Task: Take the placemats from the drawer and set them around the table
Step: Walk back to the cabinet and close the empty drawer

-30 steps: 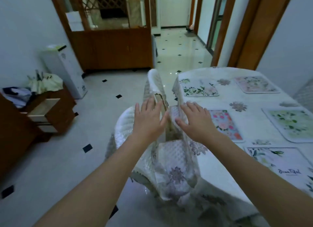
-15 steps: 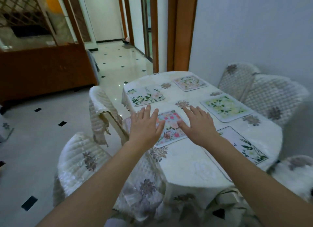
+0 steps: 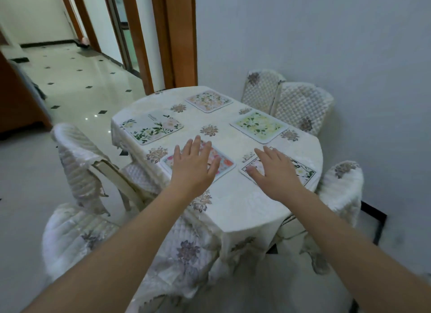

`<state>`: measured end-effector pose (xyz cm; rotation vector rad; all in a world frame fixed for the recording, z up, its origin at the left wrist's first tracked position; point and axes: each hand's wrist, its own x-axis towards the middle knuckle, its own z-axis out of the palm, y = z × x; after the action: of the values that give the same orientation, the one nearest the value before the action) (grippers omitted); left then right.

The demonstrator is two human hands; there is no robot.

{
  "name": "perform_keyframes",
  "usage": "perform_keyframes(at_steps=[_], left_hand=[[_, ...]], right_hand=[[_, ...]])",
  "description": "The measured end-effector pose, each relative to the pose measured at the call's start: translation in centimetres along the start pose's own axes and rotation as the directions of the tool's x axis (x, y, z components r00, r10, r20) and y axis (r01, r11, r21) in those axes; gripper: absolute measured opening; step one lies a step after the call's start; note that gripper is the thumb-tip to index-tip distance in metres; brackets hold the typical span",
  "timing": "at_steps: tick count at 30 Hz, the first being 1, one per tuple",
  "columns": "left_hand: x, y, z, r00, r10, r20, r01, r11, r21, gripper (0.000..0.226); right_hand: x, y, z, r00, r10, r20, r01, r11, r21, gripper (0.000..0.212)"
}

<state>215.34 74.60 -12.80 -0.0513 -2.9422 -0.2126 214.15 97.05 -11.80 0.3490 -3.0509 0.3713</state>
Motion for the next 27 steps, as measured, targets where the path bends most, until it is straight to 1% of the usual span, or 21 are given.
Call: perform_keyframes(at_steps=[4,8,12,15,17,20,23,27], left_hand=[[-1.4,-0.1,0.4,0.999,0.046,0.014,-0.046,0.999,-0.01,0.064],[-2.1,-0.9,-0.3,1.0,0.027,0.009,-0.027,1.0,0.016,0.065],[-3.7,-2.8,-1.6,0.997,-0.075,-0.013,0.075,0.997,0.03,0.066],[-6.3,-4.6,-2.6,0.983,-0.177,-0.047,0.179,0.984,0.028,0.065],[-8.5,-5.9,-3.2,0.967,-0.252,-0.046,0.255,0.964,0.076,0.064],[-12.5,-8.4,-4.2,0.924,-0.38,-0.049,0.383,0.915,0.126,0.062],[-17.2,-11.4,-5.5,0.861,-0.505,-0.068,0.509,0.848,0.146,0.061],[-24.2,-15.3,-7.4,0.751,-0.65,-0.117,0.66,0.732,0.171,0.062]], right_hand=[[-2.1,-1.3,0.6,1.0,0.021,0.006,-0.02,1.0,-0.006,0.065],[-1.9,-2.5,0.0,1.0,-0.005,-0.007,0.005,1.0,-0.02,0.066],[-1.1,-5.0,0.0,0.993,-0.12,0.007,0.12,0.993,0.007,0.068],[-0.3,-8.2,0.9,0.97,-0.239,0.045,0.237,0.971,0.032,0.068],[0.1,-10.7,1.9,0.941,-0.333,0.063,0.33,0.942,0.056,0.066],[-0.4,-15.0,3.5,0.875,-0.475,0.094,0.467,0.879,0.101,0.065],[-2.0,-19.8,4.7,0.797,-0.592,0.12,0.577,0.805,0.139,0.065],[-4.9,-27.1,6.3,0.683,-0.716,0.148,0.692,0.698,0.184,0.066]])
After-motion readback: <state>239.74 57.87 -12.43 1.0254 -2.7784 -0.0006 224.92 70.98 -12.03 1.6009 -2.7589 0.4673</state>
